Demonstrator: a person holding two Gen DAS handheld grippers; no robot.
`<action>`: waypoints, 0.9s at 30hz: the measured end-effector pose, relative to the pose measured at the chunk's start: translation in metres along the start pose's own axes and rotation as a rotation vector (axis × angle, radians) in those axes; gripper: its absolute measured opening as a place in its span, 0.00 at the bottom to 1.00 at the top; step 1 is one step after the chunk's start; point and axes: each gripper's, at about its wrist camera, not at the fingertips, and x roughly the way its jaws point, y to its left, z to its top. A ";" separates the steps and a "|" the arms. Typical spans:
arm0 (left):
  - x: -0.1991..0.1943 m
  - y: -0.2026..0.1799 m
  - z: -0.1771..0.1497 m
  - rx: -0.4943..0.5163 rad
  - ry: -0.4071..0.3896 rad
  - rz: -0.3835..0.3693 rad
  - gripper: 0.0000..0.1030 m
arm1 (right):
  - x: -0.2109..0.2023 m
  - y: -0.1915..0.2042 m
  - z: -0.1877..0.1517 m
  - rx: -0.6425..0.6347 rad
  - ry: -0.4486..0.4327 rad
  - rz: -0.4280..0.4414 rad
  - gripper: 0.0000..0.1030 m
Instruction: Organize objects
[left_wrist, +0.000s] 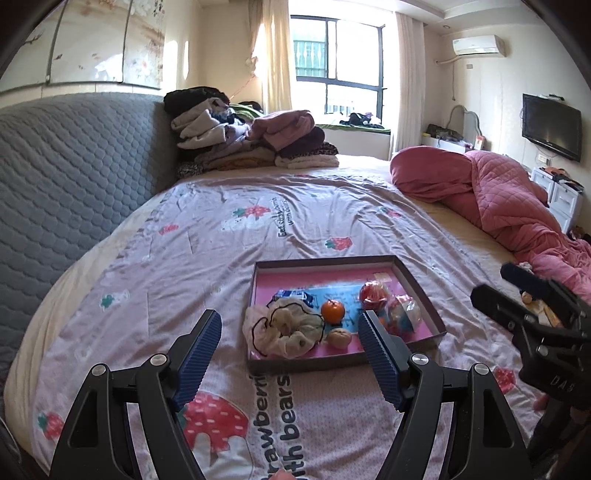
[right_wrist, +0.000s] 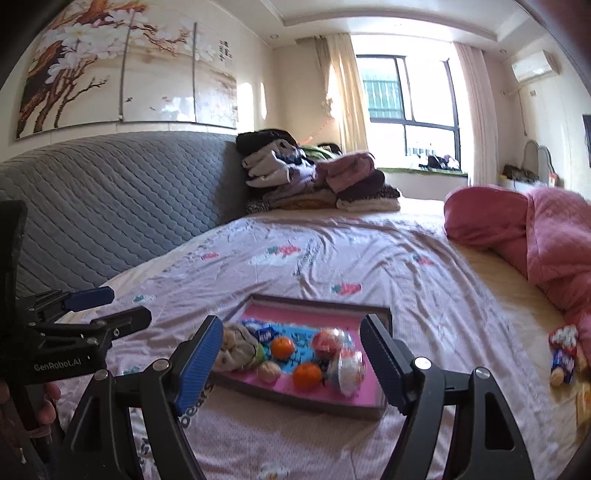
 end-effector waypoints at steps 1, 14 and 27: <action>0.001 -0.001 -0.004 0.002 -0.002 0.001 0.75 | 0.002 -0.001 -0.004 0.008 0.010 0.001 0.74; 0.038 -0.005 -0.052 -0.023 0.025 0.047 0.75 | 0.033 -0.001 -0.068 0.044 0.132 -0.095 0.74; 0.070 -0.005 -0.088 -0.033 0.075 0.041 0.75 | 0.050 0.011 -0.107 0.018 0.172 -0.158 0.74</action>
